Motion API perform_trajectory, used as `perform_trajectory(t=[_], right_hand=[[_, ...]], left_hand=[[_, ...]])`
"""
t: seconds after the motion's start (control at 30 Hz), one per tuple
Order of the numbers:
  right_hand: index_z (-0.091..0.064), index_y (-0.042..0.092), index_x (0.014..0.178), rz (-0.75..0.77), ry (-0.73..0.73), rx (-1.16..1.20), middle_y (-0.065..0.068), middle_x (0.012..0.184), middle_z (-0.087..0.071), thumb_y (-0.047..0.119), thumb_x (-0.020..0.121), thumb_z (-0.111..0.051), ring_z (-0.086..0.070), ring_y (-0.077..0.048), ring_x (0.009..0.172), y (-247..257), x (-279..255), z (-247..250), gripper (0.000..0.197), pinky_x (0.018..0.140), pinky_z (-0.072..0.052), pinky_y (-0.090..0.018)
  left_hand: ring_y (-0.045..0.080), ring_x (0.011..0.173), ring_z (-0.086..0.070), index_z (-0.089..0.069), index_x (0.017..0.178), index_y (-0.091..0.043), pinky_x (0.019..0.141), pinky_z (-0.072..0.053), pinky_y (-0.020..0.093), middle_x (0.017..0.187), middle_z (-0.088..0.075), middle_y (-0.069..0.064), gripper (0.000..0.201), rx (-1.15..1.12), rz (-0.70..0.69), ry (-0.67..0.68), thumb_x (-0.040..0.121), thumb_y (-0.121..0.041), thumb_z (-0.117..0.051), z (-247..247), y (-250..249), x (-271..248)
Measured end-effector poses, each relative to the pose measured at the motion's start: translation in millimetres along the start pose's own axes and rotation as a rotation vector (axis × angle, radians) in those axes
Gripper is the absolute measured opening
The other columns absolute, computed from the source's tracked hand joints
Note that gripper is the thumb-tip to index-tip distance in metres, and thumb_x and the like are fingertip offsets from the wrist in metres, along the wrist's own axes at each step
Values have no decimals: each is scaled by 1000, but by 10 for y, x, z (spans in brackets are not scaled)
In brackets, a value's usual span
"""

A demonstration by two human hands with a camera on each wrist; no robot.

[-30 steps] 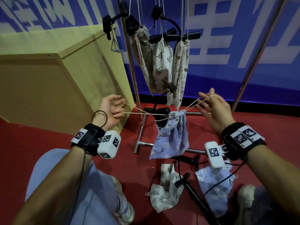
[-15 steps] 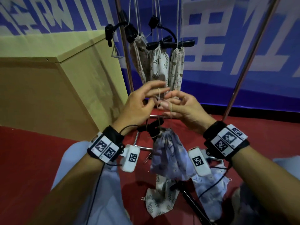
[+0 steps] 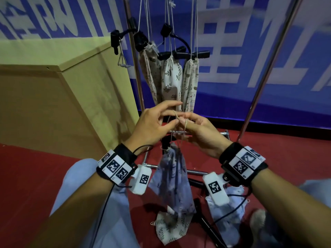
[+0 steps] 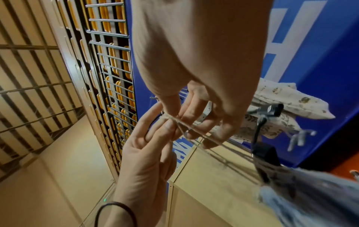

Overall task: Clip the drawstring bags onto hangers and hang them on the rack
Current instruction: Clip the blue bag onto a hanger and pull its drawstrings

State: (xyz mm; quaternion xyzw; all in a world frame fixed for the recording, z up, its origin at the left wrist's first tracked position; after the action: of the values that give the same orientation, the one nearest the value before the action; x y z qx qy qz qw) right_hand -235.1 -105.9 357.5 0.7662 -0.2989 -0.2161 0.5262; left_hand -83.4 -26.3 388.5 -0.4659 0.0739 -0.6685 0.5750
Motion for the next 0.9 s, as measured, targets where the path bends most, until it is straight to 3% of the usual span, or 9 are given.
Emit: perform_trajectory(t=[0.07, 0.17, 0.27, 0.4, 0.53, 0.67, 0.73, 0.8, 0.9], right_hand=[[-59, 7, 110, -4, -4, -43, -3, 87, -66, 11, 101, -56, -61, -16, 78, -17, -3, 20, 10, 70, -48, -25], [-61, 11, 106, 33, 3, -109, -6, 90, -64, 7, 100, -57, -58, -23, 86, -15, -10, 72, 9, 84, -45, -36], [-63, 9, 110, 21, 22, -43, -9, 80, -59, 3, 92, -57, -53, -22, 67, 24, -17, 115, 20, 68, -38, -36], [-59, 7, 113, -18, 9, -48, -3, 61, -33, 3, 96, -42, -17, -16, 52, 99, -46, 154, 25, 55, -11, -34], [-60, 9, 107, 30, 11, -162, -1, 53, -31, 2, 88, -42, -17, -12, 42, 275, -66, 184, 27, 54, -8, -39], [-59, 10, 101, 74, -53, -292, -19, 66, -56, -1, 84, -41, -20, -11, 45, 577, -158, 268, 27, 46, -14, -22], [-57, 9, 103, 58, -74, -345, -25, 75, -57, -4, 84, -42, -20, -13, 47, 720, -204, 361, 27, 43, -16, -19], [-57, 7, 105, 57, -53, -420, -25, 76, -56, -5, 86, -46, -24, -14, 45, 909, -257, 478, 25, 41, -19, -19], [-62, 7, 102, 65, 54, -736, -14, 68, -60, 11, 97, -61, -39, -13, 46, 1221, -304, 565, 7, 43, -30, -21]], left_hand=[[8, 41, -36, -62, 125, -28, 48, -35, 20, 102, -75, -21, 43, -6, 13, -51, 85, -23, -77, -28, 15, -27], [6, 44, -39, -63, 109, -30, 49, -33, 20, 81, -71, -14, 38, 17, 72, -191, 76, -30, -84, -130, 39, -70], [5, 56, -41, -63, 99, -29, 54, -36, 23, 74, -52, -8, 36, 18, 165, -242, 72, -43, -82, -265, 130, -93], [7, 90, -64, -70, 102, -33, 82, -47, 26, 102, -66, -9, 31, -176, 255, -24, 80, -55, -67, -393, 294, -24], [-2, 113, -62, -69, 117, -23, 99, -42, 17, 110, -73, -15, 27, -435, 278, 276, 107, -29, -44, -473, 169, 36], [3, 97, -63, -68, 93, -12, 91, -44, 19, 98, -75, -2, 23, -484, 186, 271, 105, -13, -48, -483, 33, 146], [9, 88, -63, -67, 87, -1, 85, -45, 20, 88, -70, 1, 23, -469, 154, 300, 103, -11, -53, -464, -34, 243], [11, 75, -63, -62, 84, 7, 76, -46, 21, 80, -63, 12, 26, -468, 137, 355, 102, -12, -55, -436, -141, 413], [15, 60, -58, -59, 79, 1, 63, -44, 21, 68, -54, 15, 26, -479, 193, 406, 101, -14, -58, -347, -329, 707]])
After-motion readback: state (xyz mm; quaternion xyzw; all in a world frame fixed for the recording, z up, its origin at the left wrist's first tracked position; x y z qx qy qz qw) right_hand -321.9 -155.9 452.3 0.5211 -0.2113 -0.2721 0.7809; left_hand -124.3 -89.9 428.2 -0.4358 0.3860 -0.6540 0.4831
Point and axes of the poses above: each hand's wrist, its own x-axis towards the middle knuckle, its own z-axis out of the back of the hand, y = z × x, the point moved 1 cm from there along x, towards the middle knuckle
